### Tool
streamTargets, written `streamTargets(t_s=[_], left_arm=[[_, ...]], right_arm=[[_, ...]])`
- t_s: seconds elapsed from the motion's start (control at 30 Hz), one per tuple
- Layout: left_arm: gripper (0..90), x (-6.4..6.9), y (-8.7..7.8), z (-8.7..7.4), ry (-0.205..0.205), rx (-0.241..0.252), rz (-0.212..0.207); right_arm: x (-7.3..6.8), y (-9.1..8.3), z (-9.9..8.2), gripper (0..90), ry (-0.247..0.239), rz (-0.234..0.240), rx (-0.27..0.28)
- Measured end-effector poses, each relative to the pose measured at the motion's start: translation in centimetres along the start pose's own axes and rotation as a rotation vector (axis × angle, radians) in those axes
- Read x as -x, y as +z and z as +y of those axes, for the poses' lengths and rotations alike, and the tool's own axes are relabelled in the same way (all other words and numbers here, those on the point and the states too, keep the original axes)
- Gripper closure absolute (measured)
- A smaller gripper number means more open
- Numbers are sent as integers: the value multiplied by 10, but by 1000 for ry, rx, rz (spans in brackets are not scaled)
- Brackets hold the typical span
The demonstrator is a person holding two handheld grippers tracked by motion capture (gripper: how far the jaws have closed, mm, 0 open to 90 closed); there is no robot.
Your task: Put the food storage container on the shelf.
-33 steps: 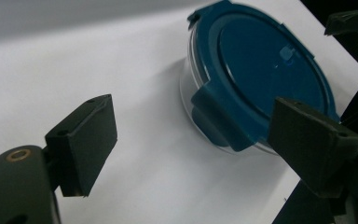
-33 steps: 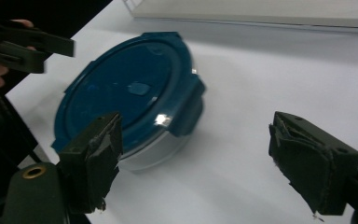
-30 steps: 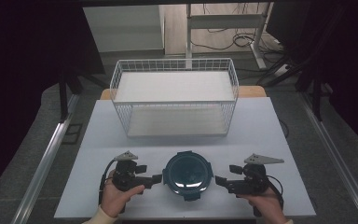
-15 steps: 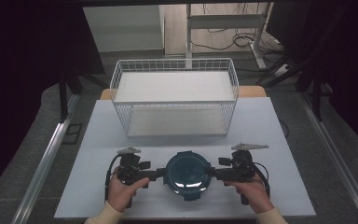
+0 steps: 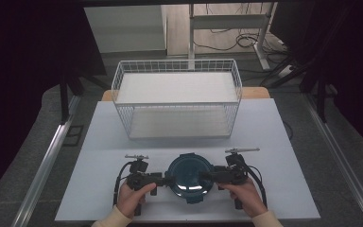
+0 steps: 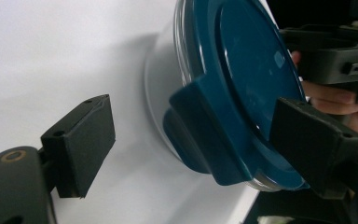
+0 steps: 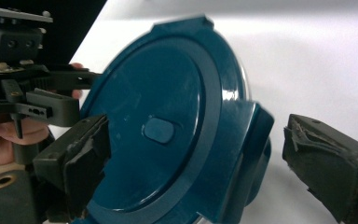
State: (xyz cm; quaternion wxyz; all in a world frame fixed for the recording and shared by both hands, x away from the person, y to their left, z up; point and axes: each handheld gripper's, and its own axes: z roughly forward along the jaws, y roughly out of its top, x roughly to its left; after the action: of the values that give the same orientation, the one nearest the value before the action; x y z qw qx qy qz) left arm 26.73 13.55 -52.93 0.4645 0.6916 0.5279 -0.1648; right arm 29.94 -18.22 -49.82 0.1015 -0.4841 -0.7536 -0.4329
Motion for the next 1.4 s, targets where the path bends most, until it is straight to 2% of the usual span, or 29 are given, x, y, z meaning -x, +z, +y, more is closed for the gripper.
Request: streamTargets(t_s=[0.03,0.07,0.1,0.2,0.3,0.43,0.47,0.53,0.73,0.9,1.13,1.4], left_arm=[[128,0,0,0,0,0,0],[129,-1,3,-1,-12,-4,-26],[138,-1,3,-1,-12,-4,-26],[155,-2,8,-5,-52,-13,-83],[202,0,10,-6,-44,-17,-111],[250,2,7,-5,-29,0,-101],[306,1,4,-5,-39,18,-105],[345,0,2,-4,-39,22,-103],[351,1,2,-4,-46,26,-97],[354,2,2,-4,-52,25,-93],[377,7,-1,-5,-29,30,-82],[411,11,-4,-7,-10,41,-82]], right_arm=[[0,0,0,72,0,0,0],[2,4,-2,72,18,14,-17],[2,4,-2,72,18,14,-17],[2,9,-4,78,43,44,-26],[2,13,-6,88,53,55,-40],[1,15,-8,112,62,39,-46],[2,12,-8,145,82,40,-43],[3,10,-8,175,98,43,-37],[10,5,-9,269,141,58,15],[13,3,-10,294,161,74,31],[14,-1,-11,344,184,86,57],[7,-8,-15,361,162,69,73]])
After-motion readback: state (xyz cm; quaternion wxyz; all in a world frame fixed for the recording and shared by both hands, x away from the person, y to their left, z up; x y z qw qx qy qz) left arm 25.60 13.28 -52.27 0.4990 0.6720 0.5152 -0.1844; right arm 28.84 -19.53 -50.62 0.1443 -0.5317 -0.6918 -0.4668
